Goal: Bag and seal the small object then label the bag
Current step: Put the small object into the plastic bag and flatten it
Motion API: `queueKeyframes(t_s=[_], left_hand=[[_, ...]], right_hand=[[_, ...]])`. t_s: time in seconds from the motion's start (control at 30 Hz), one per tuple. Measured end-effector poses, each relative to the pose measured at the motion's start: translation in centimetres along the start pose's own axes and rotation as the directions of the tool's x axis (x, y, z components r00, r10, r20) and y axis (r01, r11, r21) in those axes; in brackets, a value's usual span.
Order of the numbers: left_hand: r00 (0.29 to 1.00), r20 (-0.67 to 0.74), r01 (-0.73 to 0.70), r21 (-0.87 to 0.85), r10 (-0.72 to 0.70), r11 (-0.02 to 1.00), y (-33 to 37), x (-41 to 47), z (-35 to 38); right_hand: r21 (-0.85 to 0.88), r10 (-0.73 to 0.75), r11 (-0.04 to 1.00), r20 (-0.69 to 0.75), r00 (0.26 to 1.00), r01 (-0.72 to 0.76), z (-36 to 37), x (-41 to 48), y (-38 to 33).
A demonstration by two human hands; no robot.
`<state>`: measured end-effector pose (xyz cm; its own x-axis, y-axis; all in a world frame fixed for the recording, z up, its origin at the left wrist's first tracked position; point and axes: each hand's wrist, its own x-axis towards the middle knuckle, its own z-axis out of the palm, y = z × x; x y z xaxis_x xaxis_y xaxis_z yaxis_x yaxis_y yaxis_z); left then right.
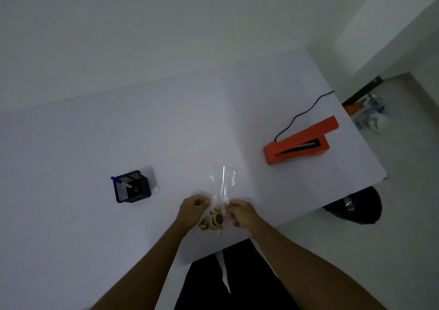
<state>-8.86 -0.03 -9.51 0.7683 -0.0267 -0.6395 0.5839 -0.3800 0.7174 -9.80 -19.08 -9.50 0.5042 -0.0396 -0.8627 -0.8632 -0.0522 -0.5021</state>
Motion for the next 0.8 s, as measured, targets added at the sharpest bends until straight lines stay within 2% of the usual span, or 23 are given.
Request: queueKeyframes(t_s=[0.1, 0.17, 0.27, 0.37, 0.5, 0.67, 0.8], left_hand=[[0.995, -0.066, -0.077, 0.017, 0.078, 0.997, 1.4, -0.1, 0.0], [0.984, -0.104, -0.141, 0.044, 0.145, 0.989, 2.6, -0.4, 0.0], [0.949, -0.155, -0.263, 0.085, 0.273, 0.961, 3.8, -0.8, -0.6], [0.92, -0.2, -0.322, 0.108, 0.338, 0.941, 4.7, -0.8, -0.8], [0.916, -0.189, -0.322, 0.173, 0.353, 0.931, 6.1, -0.7, 0.2], [0.873, -0.215, -0.398, 0.207, 0.438, 0.894, 8.2, -0.4, 1.5], [0.86, -0.282, -0.364, 0.246, 0.426, 0.898, 8.4, 0.1, 1.8]], right_hand=[[-0.041, -0.094, 0.995, -0.021, 0.995, 0.093, -0.3, 0.1, -1.4], [-0.107, -0.217, 0.972, -0.051, 0.975, 0.211, -0.9, 0.1, -2.7], [-0.25, -0.458, 0.864, -0.033, 0.888, 0.437, -2.1, -0.3, -4.1], [-0.321, -0.581, 0.768, 0.012, 0.814, 0.553, -4.1, -0.2, -4.9], [-0.412, -0.65, 0.66, 0.107, 0.753, 0.628, -5.8, 0.8, -5.8], [-0.409, -0.659, 0.631, 0.166, 0.733, 0.66, -7.2, 2.0, -7.6], [-0.382, -0.653, 0.626, 0.219, 0.725, 0.68, -8.3, 2.4, -9.0]])
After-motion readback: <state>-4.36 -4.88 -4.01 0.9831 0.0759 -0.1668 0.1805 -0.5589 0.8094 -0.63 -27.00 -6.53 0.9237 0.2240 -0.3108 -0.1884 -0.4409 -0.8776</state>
